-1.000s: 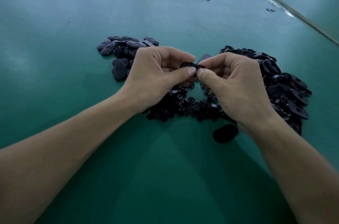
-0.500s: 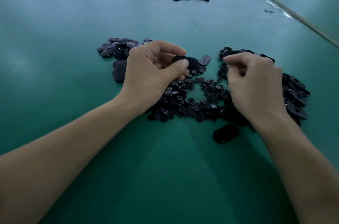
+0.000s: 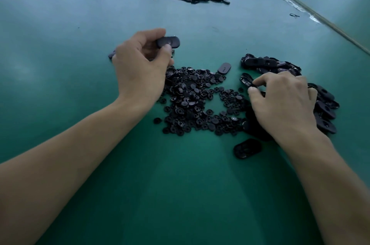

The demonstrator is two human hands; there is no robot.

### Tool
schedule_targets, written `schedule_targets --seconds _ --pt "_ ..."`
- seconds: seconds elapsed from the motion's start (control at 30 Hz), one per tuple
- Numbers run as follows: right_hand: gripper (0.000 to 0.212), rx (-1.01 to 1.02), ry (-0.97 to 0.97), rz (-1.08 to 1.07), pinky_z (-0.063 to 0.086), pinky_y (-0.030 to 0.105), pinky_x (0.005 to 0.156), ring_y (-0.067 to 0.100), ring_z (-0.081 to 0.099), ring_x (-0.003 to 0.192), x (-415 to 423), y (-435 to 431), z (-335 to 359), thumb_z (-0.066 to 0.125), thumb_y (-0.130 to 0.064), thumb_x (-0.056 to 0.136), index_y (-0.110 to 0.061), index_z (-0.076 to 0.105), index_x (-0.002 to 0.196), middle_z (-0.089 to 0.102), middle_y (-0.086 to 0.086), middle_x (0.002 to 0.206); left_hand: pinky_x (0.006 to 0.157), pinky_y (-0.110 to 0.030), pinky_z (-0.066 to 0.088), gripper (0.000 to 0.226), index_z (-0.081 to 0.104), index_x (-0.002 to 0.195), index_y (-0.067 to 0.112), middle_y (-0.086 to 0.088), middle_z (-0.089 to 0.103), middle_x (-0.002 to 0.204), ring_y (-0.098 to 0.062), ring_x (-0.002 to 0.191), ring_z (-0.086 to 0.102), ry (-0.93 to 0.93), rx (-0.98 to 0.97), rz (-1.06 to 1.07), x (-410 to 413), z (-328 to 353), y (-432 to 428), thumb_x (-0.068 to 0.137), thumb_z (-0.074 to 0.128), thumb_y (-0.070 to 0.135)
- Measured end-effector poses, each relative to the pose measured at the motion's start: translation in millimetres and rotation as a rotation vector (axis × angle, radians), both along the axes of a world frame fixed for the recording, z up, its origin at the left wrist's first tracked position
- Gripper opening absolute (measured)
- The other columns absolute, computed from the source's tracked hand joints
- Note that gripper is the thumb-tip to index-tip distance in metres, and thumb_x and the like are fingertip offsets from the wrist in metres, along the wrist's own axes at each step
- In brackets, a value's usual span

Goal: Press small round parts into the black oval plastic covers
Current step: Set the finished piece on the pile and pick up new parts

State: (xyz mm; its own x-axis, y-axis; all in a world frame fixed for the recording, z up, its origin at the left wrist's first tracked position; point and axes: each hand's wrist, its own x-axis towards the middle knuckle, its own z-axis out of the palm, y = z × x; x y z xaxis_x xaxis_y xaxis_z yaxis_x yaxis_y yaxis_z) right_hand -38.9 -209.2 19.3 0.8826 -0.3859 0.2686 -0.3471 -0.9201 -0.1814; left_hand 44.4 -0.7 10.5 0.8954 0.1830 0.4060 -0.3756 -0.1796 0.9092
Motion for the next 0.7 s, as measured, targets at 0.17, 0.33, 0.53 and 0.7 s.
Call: schedule_targets --seconds 0.17,0.33,0.53,0.7 --pt "0.028 -0.023 -0.086 -0.006 0.036 0.043 0.086 0.039 0.054 0.105 1.1 -1.4 0.3 0.046 -0.025 0.103 -0.013 0.069 0.111 0.066 0.014 0.106 0.097 -0.036 0.054 0.018 0.067 0.086 0.042 0.028 0.065 0.073 0.010 0.071 0.067 0.001 0.289 0.016 4.3 0.9 8.6 0.084 0.076 0.027" --pt "0.023 0.141 -0.314 0.122 0.044 0.017 0.080 0.012 0.059 0.075 1.7 3.6 5.4 0.047 -0.021 0.103 -0.010 0.067 0.104 0.067 0.005 0.085 0.087 -0.035 0.058 0.009 0.067 0.080 0.043 0.029 0.062 0.066 0.006 0.073 0.065 0.058 0.422 0.104 5.2 0.6 11.2 0.082 0.074 0.037" --pt "0.022 0.428 -0.309 0.331 0.040 0.014 0.051 0.002 0.055 0.053 1.8 18.1 4.8 0.052 -0.024 0.102 -0.017 0.065 0.087 0.064 -0.009 0.066 0.101 -0.045 0.046 0.015 0.073 0.100 0.036 0.001 0.064 0.111 -0.026 0.112 0.058 0.112 0.564 0.202 10.8 -3.1 15.5 0.086 0.069 0.035" --pt "0.024 0.602 -0.280 0.404 0.037 0.007 0.047 -0.001 0.052 0.057 1.8 23.8 5.5 0.051 -0.025 0.104 -0.024 0.061 0.082 0.066 -0.008 0.074 0.095 -0.028 0.037 0.021 0.069 0.110 0.032 0.011 0.053 0.103 -0.020 0.109 0.055 -0.015 0.577 0.241 9.2 -2.3 12.6 0.090 0.064 0.036"
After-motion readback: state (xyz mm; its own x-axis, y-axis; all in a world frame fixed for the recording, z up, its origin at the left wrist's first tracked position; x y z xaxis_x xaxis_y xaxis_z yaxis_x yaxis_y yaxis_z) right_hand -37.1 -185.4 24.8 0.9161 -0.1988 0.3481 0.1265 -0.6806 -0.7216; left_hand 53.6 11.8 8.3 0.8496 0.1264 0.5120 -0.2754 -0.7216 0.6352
